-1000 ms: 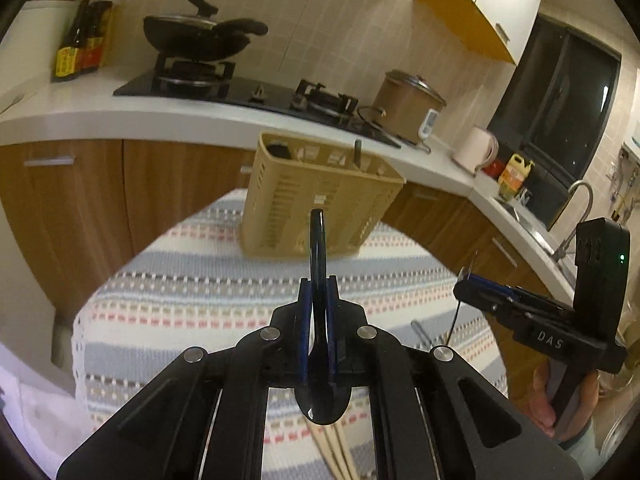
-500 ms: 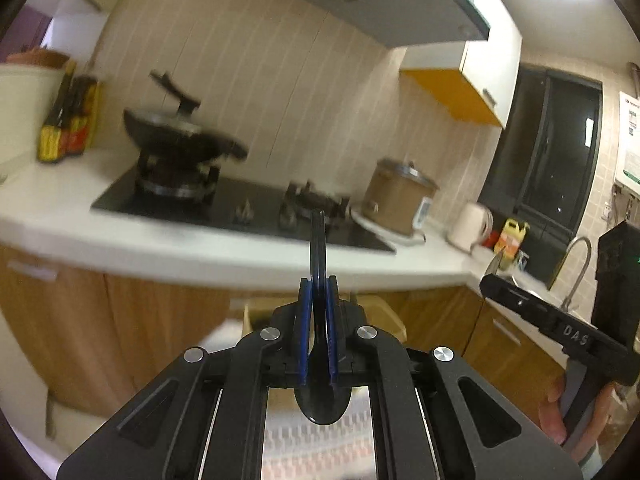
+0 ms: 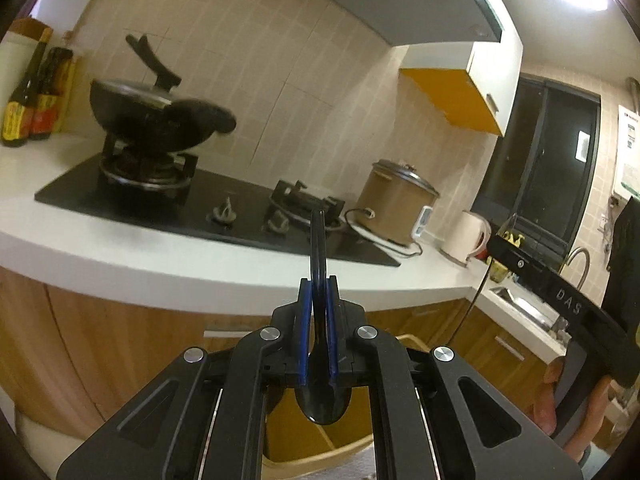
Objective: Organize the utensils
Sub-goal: 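Carry the black spoon with the left tool while the right tool carries the clear spoon to the basket, then open the left tool over the basket while the right tool releases its spoon there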
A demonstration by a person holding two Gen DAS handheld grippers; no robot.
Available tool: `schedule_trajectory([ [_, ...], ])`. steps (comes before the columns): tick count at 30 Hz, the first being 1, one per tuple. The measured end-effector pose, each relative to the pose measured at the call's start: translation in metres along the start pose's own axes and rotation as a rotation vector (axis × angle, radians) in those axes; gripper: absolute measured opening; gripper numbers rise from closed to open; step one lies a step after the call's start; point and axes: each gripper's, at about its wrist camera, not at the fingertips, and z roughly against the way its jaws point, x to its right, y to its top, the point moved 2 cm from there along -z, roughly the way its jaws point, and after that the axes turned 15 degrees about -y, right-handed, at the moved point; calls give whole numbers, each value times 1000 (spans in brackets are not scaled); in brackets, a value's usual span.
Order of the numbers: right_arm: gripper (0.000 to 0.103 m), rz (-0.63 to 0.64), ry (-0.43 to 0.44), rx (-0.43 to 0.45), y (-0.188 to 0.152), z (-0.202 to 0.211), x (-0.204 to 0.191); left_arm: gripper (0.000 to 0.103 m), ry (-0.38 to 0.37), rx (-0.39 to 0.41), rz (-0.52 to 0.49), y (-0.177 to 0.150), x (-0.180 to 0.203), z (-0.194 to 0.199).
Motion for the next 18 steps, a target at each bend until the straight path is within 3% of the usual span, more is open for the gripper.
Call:
schedule_trajectory([
  [12,30,53,30,-97,-48,-24,-14,6,28,-44,14,-22,-17,2],
  [14,30,72,34,-95,-54,-21,-14,17,30,-45,15,-24,-16,8],
  [18,31,100,71,-121,-63,-12,-14,27,28,-51,20,-27,-13,19],
])
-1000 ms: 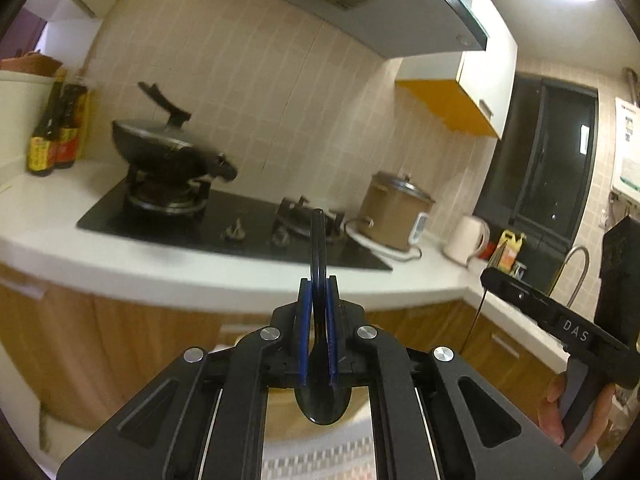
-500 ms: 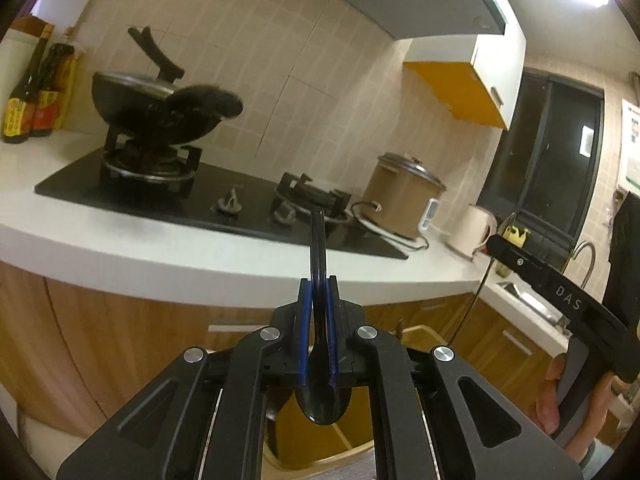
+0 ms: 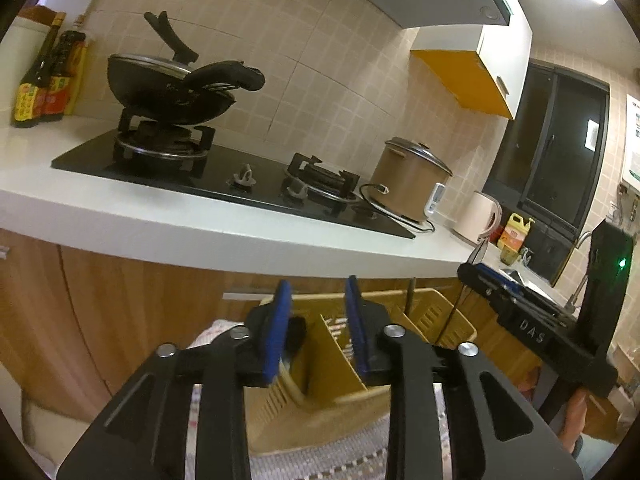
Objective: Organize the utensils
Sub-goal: 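Open the left tool over the basket while the right tool releases its spoon there, then grasp a wooden chopstick with the left tool while the right tool grasps a dark spoon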
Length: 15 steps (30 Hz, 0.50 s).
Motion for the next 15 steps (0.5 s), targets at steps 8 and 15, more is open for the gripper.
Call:
schedule_trajectory([
  [8,55,37,58,-22,-7,47,11,38,-52,-8,29,0,16,52],
  [15,55,63,65,-95,-8,91,26,38,-53,-149,98,-19,28,81],
])
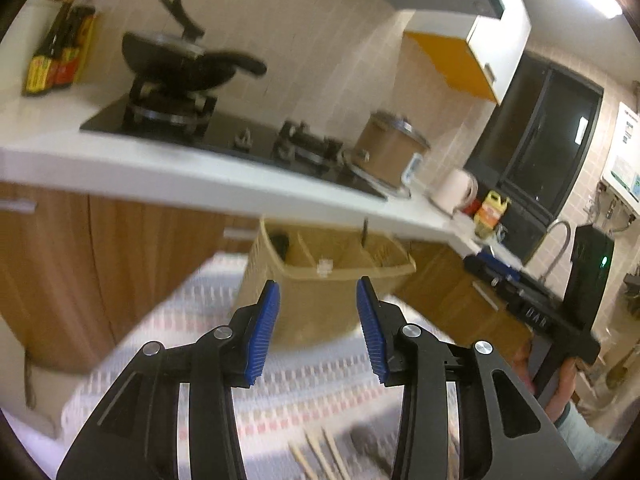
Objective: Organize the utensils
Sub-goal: 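Grasp a wooden chopstick with the left tool while the right tool grasps a dark spoon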
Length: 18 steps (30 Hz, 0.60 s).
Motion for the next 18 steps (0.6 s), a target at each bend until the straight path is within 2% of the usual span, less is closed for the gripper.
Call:
schedule_trajectory([
  [7,55,19,88,-179,-21,20,4,38,83,-212,58,-48,7,2],
  [12,55,-37,142,-366,-53,8,12,36,172,-386,133,-94,-7,-14],
  [18,55,-63,163,-575,-97,-22,25,35,175,-453,158,-126,-13,-26],
])
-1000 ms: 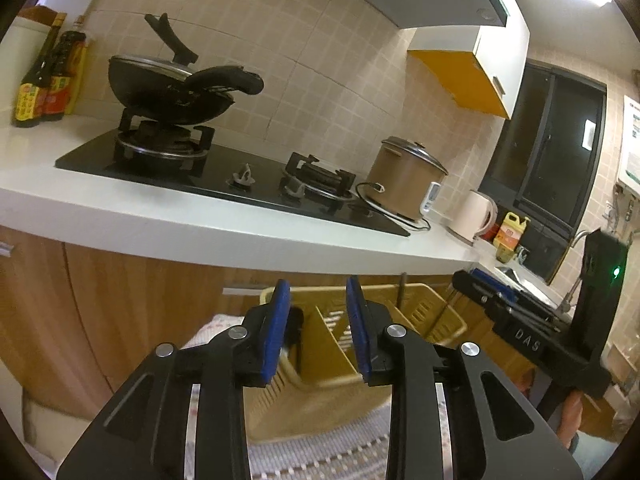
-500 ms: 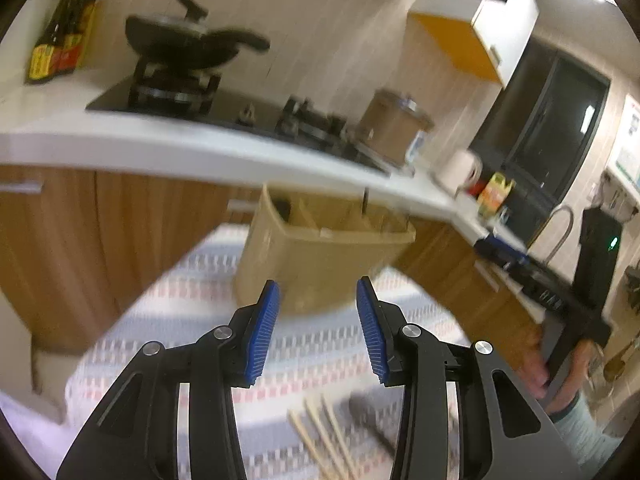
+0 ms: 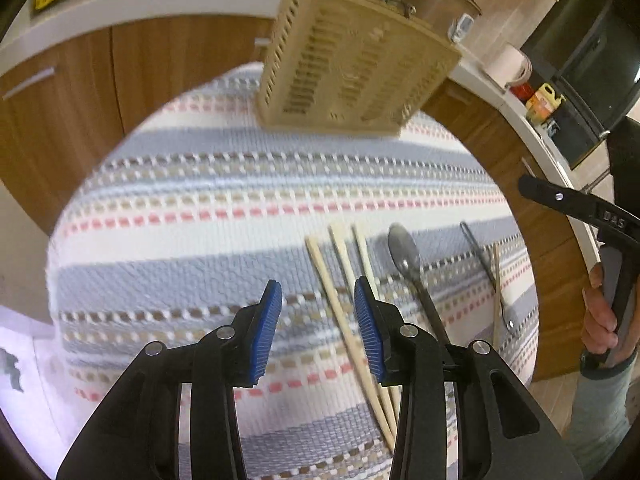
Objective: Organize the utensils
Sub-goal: 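Grasp a wooden chopstick with the left tool while the right tool grasps a dark spoon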
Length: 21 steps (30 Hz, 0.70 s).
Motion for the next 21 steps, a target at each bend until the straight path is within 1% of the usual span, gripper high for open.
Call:
schedule_trajectory([
  [2,55,1,11,-52,-8,-12,4,32,9,-17,2,-4,-1,-9],
  [5,55,6,39,-95,-17,-21,-2,31,9,-27,-2,-10,5,-15],
  [8,55,40,80,-130,-30,-30,-22,30,19,-31,-6,-13,9,-22],
  [12,55,79,85,-147,-37,-40,-45,26,52,-41,-20,-13,15,-33],
  [14,55,83,94,-153,-39,-41,-47,23,72,-50,-27,-12,17,-39],
  [21,55,106,58,-145,-36,-45,-63,22,174,-65,-95,-7,29,-53],
])
